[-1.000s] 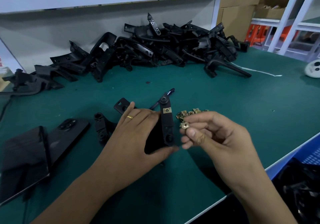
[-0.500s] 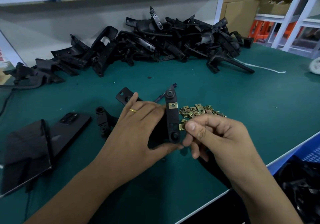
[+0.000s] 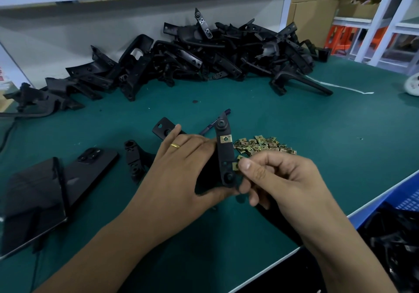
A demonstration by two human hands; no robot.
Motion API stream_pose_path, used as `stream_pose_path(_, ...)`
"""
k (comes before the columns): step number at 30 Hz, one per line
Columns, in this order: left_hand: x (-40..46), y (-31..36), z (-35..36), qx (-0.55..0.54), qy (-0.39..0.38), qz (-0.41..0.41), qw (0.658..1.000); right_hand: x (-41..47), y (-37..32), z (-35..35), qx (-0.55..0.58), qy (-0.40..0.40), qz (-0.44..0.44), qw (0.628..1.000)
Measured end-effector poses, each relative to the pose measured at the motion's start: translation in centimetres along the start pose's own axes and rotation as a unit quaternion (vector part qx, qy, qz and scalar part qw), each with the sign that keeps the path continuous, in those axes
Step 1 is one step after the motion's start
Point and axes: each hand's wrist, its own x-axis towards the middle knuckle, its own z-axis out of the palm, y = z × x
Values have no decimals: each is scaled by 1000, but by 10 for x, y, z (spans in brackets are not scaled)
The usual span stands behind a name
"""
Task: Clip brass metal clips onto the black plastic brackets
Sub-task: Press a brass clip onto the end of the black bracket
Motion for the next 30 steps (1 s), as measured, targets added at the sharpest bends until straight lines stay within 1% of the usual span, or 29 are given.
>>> stream_pose_path(6,0,0,0,8,-18,5,1000,0,1,-2,-10,-9,-2,1000)
stream_pose_path(9,-1,-1,0,-8,-34,17,999,-2,1,-5,-27,-24,-5,999)
stream_pose_path(14,-2,0,2,52,-55,45,996,-2,2,-2,-44,-29,-6,999)
stream_pose_path(15,-2,1,3,43,-55,43,997,-2,2,-1,-39,-32,-8,999)
stream_pose_path(18,-2,2,4,-31,-39,23,998,-1,2,-3,-4,-50,-13,999)
stream_pose_path(20,-1,3,5,-51,-26,20,998,-1,2,-6,26,-66,-9,997)
stream_pose_path(23,0,3,4,-41,-25,28,998,0,1,-9,39,-80,3,996)
stream_pose_path(27,-3,-2,1,-13,-26,42,999,2,2,-3,13,-57,-5,998)
stream_pose_path(30,0,0,2,-21,-17,21,999,3,5,1,-2,-53,-22,998)
